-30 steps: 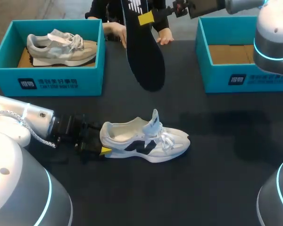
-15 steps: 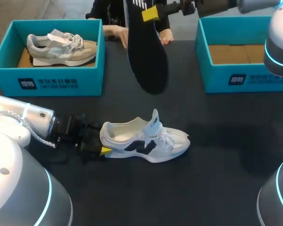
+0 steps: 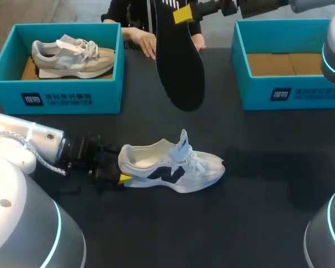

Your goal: Take the shoe out of the shoebox, open the shoe tongue, remove and reinsert the insole, then place the shoe into the shoebox

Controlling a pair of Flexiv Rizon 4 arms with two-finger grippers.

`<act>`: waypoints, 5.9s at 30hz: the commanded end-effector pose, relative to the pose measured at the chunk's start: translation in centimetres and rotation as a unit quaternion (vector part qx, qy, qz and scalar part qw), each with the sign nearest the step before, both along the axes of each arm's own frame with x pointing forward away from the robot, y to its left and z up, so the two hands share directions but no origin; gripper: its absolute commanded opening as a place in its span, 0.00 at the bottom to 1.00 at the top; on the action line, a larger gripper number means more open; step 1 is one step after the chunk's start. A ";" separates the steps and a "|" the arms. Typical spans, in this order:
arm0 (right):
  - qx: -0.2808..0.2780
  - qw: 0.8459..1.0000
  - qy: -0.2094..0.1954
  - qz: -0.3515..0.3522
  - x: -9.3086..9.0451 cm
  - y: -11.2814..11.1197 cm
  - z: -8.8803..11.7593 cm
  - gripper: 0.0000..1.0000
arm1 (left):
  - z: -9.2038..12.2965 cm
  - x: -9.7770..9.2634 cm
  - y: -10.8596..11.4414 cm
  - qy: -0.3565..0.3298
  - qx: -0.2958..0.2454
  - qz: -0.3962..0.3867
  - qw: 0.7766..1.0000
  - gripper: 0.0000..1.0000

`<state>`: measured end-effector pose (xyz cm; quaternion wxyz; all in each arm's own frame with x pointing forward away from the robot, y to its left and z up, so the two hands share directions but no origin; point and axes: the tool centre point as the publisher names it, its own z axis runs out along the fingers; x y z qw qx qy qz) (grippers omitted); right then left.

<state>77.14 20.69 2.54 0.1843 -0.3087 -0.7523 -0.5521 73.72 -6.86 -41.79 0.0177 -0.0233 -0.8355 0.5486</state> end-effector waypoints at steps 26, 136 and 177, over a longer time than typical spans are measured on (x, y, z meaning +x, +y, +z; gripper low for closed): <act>-0.019 0.998 0.059 -0.002 -3.2 -4.5 0.1 0.00 | -0.4 -0.1 -0.1 -0.001 0.000 0.001 1.000 0.00; 0.008 0.999 0.022 -0.047 -14.7 -6.5 1.6 0.00 | 6.7 0.5 6.0 0.014 0.250 -0.083 0.965 1.00; 0.008 0.999 0.022 -0.047 -14.7 -6.5 1.6 0.00 | 10.7 -1.0 4.3 -0.041 0.520 -0.092 0.848 1.00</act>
